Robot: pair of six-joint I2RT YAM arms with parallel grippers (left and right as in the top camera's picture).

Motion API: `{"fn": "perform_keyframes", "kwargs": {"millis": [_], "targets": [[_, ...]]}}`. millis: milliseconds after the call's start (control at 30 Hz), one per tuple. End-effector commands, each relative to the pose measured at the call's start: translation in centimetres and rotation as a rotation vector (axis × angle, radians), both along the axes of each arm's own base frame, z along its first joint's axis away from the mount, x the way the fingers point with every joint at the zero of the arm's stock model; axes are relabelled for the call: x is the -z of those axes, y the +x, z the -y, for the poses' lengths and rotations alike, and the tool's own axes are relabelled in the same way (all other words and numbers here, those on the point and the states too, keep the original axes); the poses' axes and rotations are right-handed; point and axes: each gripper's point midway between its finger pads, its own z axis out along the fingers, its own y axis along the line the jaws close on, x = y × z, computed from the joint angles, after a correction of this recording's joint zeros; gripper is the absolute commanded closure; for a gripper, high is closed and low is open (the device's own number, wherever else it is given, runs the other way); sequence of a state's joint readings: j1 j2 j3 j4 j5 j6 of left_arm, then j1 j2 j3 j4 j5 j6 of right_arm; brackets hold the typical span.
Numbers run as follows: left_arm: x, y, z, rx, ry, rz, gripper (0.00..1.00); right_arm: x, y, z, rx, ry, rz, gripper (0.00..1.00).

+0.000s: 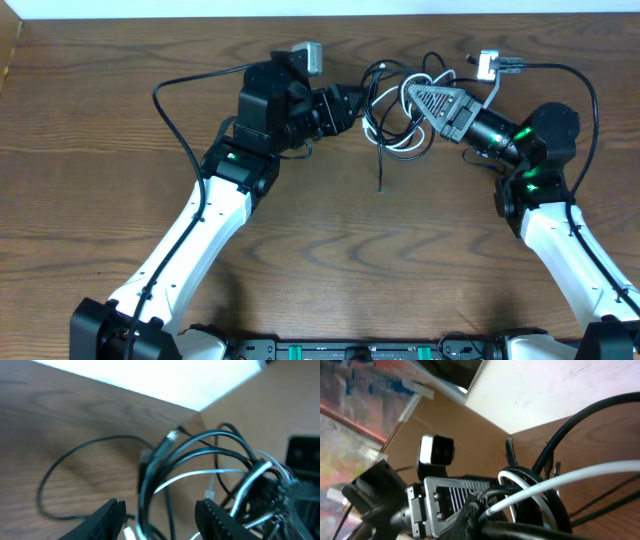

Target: Untangle cables

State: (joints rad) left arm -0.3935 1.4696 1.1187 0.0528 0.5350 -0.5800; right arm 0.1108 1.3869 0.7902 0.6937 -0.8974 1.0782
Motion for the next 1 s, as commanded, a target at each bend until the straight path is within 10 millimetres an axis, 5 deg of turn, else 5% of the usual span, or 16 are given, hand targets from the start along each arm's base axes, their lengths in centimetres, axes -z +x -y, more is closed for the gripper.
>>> {"fn": "perform_keyframes", "kwargs": {"millis": [0, 433, 467, 567, 767, 967], "targets": [[-0.2, -0.9, 0.7, 0.115, 0.058, 0.105, 0.50, -1.2, -1.4, -1.1, -0.077, -0.015, 0.060, 0.99], [0.2, -0.4, 0.2, 0.118, 0.148, 0.189, 0.50, -1.9, -2.5, -2.0, -0.143, 0.006, 0.073, 0.99], [0.3, -0.1, -0.1, 0.098, 0.159, 0.189, 0.55, -1.9, -2.6, -2.0, -0.144, 0.005, 0.074, 0.99], [0.4, 0.2, -0.4, 0.074, 0.170, 0.191, 0.92, -1.9, -2.7, -2.0, -0.151, 0.004, 0.072, 0.99], [-0.6, 0.3, -0.2, 0.050, 0.088, 0.149, 0.93, -1.1, -2.5, -2.0, -0.142, -0.045, 0.111, 0.99], [-4.1, 0.7, -1.1, -0.015, -0.034, 0.167, 0.92, 2.0, -1.9, -1.8, -0.116, -0.134, 0.060, 0.99]]}}
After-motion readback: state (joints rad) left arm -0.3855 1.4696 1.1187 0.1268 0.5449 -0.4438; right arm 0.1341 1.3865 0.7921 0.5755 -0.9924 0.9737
